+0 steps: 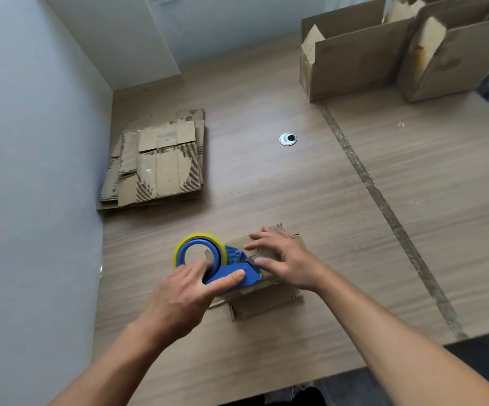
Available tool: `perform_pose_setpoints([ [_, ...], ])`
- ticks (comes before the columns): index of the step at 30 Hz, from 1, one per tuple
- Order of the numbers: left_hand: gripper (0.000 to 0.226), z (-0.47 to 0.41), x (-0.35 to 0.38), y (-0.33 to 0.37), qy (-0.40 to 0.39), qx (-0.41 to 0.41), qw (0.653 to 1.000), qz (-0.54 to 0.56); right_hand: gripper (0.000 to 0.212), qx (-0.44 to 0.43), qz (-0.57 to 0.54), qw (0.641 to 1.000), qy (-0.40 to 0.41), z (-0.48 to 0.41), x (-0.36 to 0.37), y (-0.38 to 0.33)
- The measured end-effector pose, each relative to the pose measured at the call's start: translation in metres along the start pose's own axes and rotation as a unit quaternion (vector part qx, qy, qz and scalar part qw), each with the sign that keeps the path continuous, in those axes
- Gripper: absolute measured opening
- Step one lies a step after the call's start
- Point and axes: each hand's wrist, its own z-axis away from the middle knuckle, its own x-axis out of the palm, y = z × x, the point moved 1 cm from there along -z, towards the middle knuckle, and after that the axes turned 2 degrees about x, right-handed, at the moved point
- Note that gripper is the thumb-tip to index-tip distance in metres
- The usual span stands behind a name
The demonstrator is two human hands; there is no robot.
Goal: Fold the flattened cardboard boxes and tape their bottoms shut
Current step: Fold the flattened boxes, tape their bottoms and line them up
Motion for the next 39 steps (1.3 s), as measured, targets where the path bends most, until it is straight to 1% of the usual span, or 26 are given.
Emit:
perform_pose_setpoints([
  [3, 0.091, -0.001, -0.001, -0.001, -0.004, 0.005, 1.0, -0.002, 0.05, -0.015, -0.019, 0.999, 0.029, 0.0, 0.003, -0.004],
  [5, 0.077, -0.002, -0.004, -0.002, -0.012, 0.001, 1.0, -0.003, 0.05, -0.019, -0.004, 0.999, 0.032, -0.001, 0.004, -0.008],
  [6, 0.074, -0.003, -0.005, -0.002, -0.014, 0.001, 1.0, -0.004, 0.048, -0.019, -0.001, 0.999, 0.03, -0.003, 0.004, -0.01],
  [7, 0.075, -0.004, -0.005, -0.002, -0.015, 0.003, 1.0, -0.002, 0.046, -0.019, -0.003, 0.999, 0.027, -0.004, 0.003, -0.012],
  [10, 0.098, -0.006, -0.004, -0.003, -0.026, 0.003, 1.0, 0.018, 0.049, -0.022, 0.003, 1.0, 0.008, -0.009, -0.002, -0.023],
  [12, 0.109, -0.008, -0.003, -0.004, -0.029, -0.001, 0.999, 0.021, 0.048, -0.024, 0.026, 0.999, -0.017, -0.015, -0.005, -0.029],
  [15, 0.112, -0.009, -0.005, -0.005, -0.039, -0.008, 0.999, 0.026, 0.033, -0.027, 0.035, 0.998, -0.049, -0.023, -0.01, -0.037],
  [17, 0.111, -0.01, -0.005, -0.005, -0.049, -0.012, 0.998, 0.026, 0.019, -0.039, 0.064, 0.996, -0.053, -0.028, -0.011, -0.04],
  [19, 0.111, -0.011, -0.004, -0.006, -0.05, -0.016, 0.998, 0.026, 0.013, -0.044, 0.089, 0.994, -0.048, -0.03, -0.01, -0.04],
  [22, 0.097, -0.012, -0.001, -0.009, -0.048, -0.037, 0.998, 0.027, 0.011, -0.059, 0.085, 0.995, 0.002, -0.028, -0.006, -0.038],
  [24, 0.088, -0.017, -0.004, -0.01, -0.084, -0.071, 0.993, 0.039, 0.011, -0.061, 0.065, 0.994, 0.055, -0.023, -0.004, -0.034],
  [25, 0.082, -0.019, -0.005, -0.009, -0.1, -0.082, 0.991, 0.045, 0.012, -0.052, 0.046, 0.995, 0.076, -0.021, -0.003, -0.03],
  [28, 0.071, -0.023, -0.001, -0.003, -0.087, -0.093, 0.988, 0.087, 0.013, -0.003, -0.032, 0.988, 0.152, -0.012, -0.003, -0.016],
  [30, 0.073, -0.027, -0.001, 0.001, -0.084, -0.102, 0.986, 0.104, 0.013, 0.05, -0.093, 0.973, 0.205, -0.005, -0.002, -0.007],
  [32, 0.076, -0.027, 0.001, 0.001, -0.082, -0.105, 0.985, 0.11, 0.014, 0.084, -0.138, 0.96, 0.229, -0.001, 0.002, 0.0],
  [33, 0.079, -0.026, 0.002, 0.001, -0.083, -0.103, 0.985, 0.11, 0.015, 0.101, -0.167, 0.95, 0.244, 0.0, 0.002, 0.002],
  [34, 0.082, -0.024, 0.003, 0.001, -0.084, -0.102, 0.985, 0.11, 0.015, 0.119, -0.216, 0.932, 0.265, 0.001, 0.0, 0.004],
  [35, 0.083, -0.023, 0.003, 0.001, -0.086, -0.101, 0.985, 0.111, 0.014, 0.135, -0.281, 0.904, 0.293, 0.003, -0.007, 0.006],
  [37, 0.082, -0.022, 0.004, 0.001, -0.089, -0.103, 0.984, 0.117, 0.017, 0.178, -0.407, 0.825, 0.349, 0.011, -0.028, 0.011],
  [38, 0.082, -0.022, 0.004, 0.002, -0.089, -0.103, 0.983, 0.121, 0.019, 0.199, -0.442, 0.791, 0.373, 0.017, -0.04, 0.016],
  [39, 0.081, -0.024, 0.003, 0.002, -0.091, -0.102, 0.983, 0.123, 0.022, 0.222, -0.458, 0.771, 0.383, 0.024, -0.049, 0.021],
])
